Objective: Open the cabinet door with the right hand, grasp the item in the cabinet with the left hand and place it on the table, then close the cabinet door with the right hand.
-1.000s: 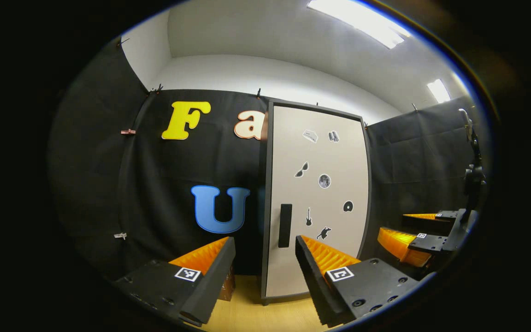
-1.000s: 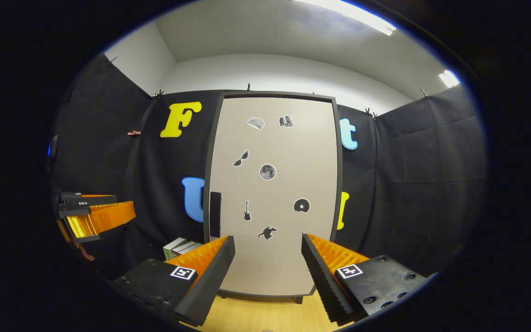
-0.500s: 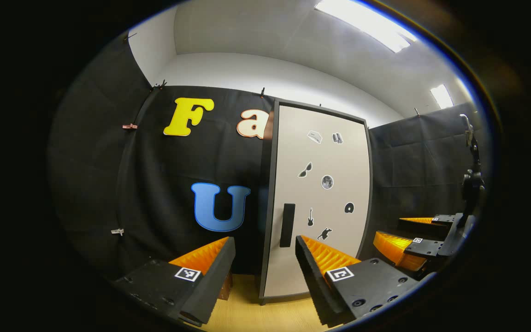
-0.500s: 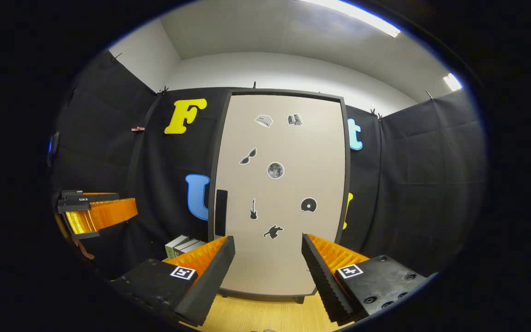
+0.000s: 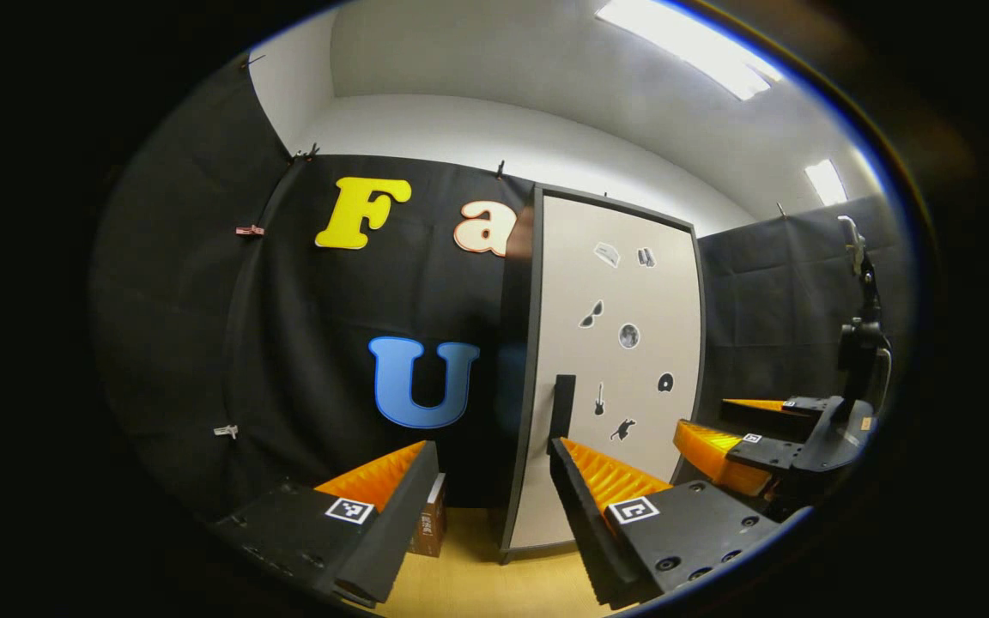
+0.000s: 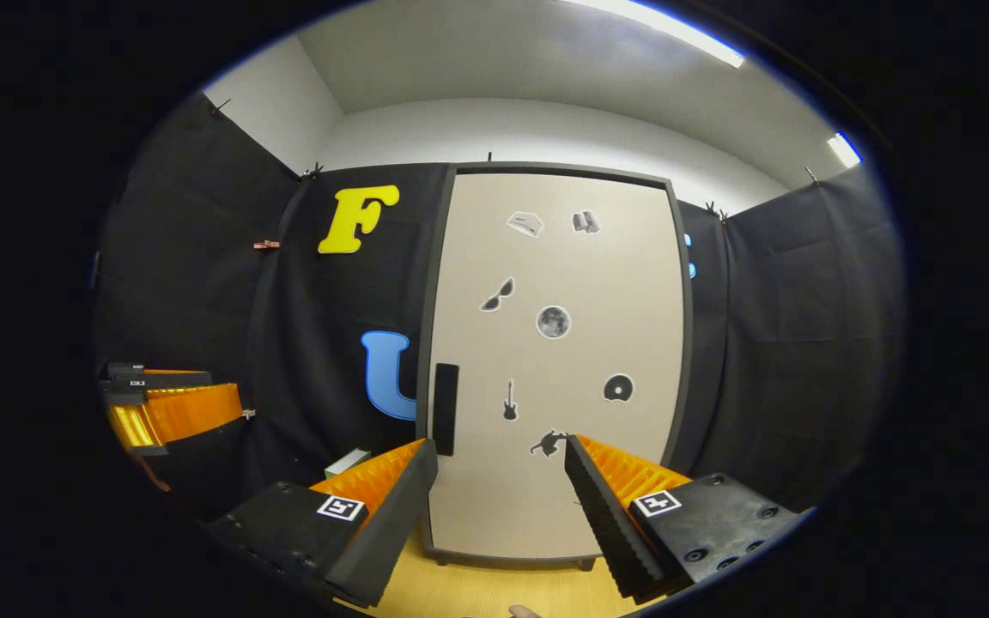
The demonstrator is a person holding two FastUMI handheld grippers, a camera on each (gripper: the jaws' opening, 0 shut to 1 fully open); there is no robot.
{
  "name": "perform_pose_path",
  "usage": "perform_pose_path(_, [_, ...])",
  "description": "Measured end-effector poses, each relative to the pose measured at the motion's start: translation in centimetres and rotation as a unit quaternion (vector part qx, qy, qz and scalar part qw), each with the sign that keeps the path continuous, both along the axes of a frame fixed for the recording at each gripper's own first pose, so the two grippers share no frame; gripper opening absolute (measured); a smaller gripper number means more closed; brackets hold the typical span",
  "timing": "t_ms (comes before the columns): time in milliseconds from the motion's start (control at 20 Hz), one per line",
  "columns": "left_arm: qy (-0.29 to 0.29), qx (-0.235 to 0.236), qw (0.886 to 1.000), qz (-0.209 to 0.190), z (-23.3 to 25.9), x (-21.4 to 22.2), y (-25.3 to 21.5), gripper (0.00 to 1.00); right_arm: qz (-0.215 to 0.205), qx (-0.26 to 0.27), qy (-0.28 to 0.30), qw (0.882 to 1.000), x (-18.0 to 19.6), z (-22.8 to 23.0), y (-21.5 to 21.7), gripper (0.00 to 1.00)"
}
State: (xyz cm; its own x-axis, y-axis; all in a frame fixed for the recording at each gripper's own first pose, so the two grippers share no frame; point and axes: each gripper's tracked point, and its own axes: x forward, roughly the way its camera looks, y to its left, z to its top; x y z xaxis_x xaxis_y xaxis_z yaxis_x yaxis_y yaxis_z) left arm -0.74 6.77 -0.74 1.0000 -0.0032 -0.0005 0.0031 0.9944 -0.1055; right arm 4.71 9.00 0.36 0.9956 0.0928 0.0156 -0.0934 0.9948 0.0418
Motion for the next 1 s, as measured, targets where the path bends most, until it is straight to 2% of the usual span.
perform_pose_path(150, [-0.004,0.004,1.0,0.014,0.2,-0.6,2.8,0.84,0.009,-0.003,0.001,1.0,2.1,-0.1,2.7,0.97])
perform_pose_path(350, [-0.007,0.0,1.0,0.027,0.0,-1.2,5.8,0.83,0.003,-0.017,0.004,1.0,5.1,-0.9,5.2,0.97])
perform_pose_path(550, [-0.006,-0.007,0.999,0.033,-0.3,-1.4,7.8,0.83,0.0,-0.008,0.013,1.0,8.8,-2.2,7.3,0.97])
perform_pose_path(900, [-0.004,-0.026,0.999,0.033,-1.1,-2.0,9.2,0.82,-0.051,0.02,0.041,0.998,15.5,-5.2,7.0,0.92])
perform_pose_path(1000, [-0.006,-0.029,0.999,0.037,-1.2,-2.2,9.8,0.83,-0.062,0.024,0.05,0.997,17.0,-6.1,6.8,0.87])
